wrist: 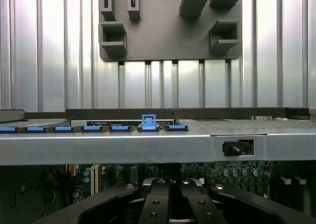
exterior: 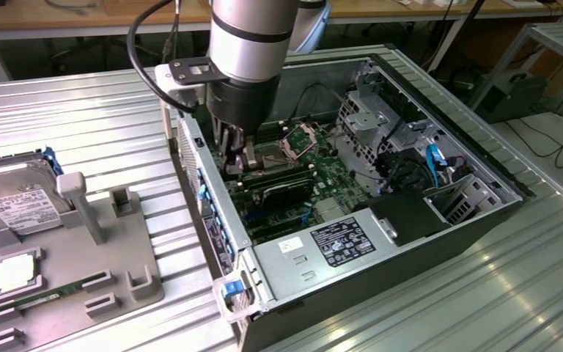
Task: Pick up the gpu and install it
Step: 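Press down on the gpu until it lock into place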
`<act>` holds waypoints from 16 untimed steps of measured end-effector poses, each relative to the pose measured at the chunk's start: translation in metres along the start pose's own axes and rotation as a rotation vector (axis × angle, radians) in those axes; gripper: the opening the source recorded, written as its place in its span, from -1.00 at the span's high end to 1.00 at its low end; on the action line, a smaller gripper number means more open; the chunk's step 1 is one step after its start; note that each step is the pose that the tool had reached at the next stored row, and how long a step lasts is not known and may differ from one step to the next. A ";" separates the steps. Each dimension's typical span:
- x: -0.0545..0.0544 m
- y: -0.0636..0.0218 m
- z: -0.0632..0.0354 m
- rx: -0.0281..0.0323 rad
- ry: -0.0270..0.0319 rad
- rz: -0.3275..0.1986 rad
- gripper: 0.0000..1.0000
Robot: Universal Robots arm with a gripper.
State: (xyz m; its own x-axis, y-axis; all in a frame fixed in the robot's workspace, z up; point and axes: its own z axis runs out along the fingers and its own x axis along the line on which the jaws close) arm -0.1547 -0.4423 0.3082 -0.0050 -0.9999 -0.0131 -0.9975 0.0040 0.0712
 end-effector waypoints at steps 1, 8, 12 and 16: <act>0.000 0.0000 0.0000 0.0000 -0.0015 0.000 0.79; 0.002 0.0036 0.0004 -0.0001 -0.0046 -0.001 0.79; 0.002 0.0043 0.0026 -0.0001 -0.0046 -0.001 0.79; 0.002 0.0014 0.0095 -0.0001 -0.0046 -0.001 0.79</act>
State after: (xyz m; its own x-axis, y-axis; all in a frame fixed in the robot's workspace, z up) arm -0.1568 -0.4441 0.2988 -0.0044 -0.9998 -0.0178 -0.9975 0.0031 0.0712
